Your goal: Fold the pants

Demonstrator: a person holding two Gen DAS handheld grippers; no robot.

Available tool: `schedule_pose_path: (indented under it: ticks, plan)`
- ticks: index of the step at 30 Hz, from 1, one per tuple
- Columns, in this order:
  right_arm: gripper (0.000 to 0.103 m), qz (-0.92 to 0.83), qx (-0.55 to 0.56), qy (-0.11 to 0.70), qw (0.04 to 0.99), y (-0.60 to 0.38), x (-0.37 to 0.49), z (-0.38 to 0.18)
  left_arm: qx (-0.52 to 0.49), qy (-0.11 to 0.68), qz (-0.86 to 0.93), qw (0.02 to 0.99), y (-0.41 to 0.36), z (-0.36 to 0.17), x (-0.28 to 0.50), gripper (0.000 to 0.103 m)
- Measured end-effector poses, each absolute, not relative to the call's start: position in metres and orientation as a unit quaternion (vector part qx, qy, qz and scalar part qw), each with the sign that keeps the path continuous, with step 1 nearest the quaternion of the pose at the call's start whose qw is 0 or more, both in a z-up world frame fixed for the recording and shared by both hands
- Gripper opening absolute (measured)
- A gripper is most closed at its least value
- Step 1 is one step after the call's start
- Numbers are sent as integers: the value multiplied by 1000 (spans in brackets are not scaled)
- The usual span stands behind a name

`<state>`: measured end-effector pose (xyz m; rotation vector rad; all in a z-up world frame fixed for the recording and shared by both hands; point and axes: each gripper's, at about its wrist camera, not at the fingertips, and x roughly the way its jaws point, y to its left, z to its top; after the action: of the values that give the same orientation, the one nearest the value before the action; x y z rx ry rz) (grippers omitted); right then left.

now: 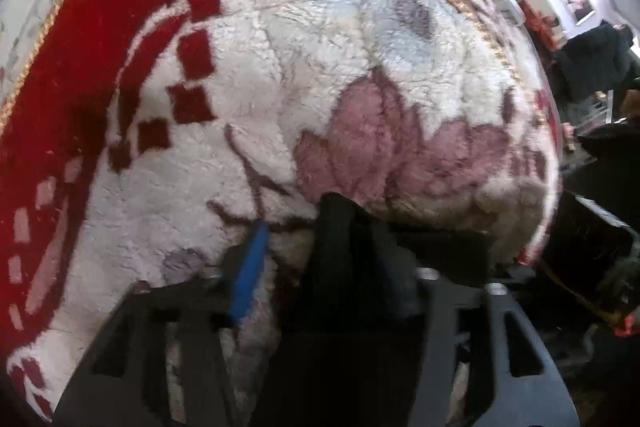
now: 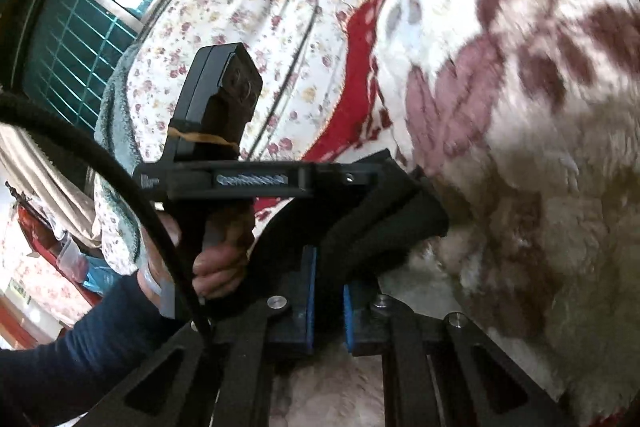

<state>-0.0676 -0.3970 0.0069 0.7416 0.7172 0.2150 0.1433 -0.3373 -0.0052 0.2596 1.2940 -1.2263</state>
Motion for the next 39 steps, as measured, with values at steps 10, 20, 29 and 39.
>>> schedule_pose_path:
  ticks: [10, 20, 29, 39]
  plan:
    - [12, 95, 358, 360, 856, -396, -68, 1, 153, 545, -558, 607, -341, -13, 129, 81]
    - [11, 110, 349, 359, 859, -394, -62, -1, 212, 489, -531, 659, -363, -12, 114, 29]
    - [10, 132, 320, 328, 879, -383, -68, 27, 187, 464, -536, 680, -349, 27, 81, 8]
    - [10, 189, 258, 296, 900, -340, -59, 85, 125, 433, -509, 733, -272, 93, 91, 8]
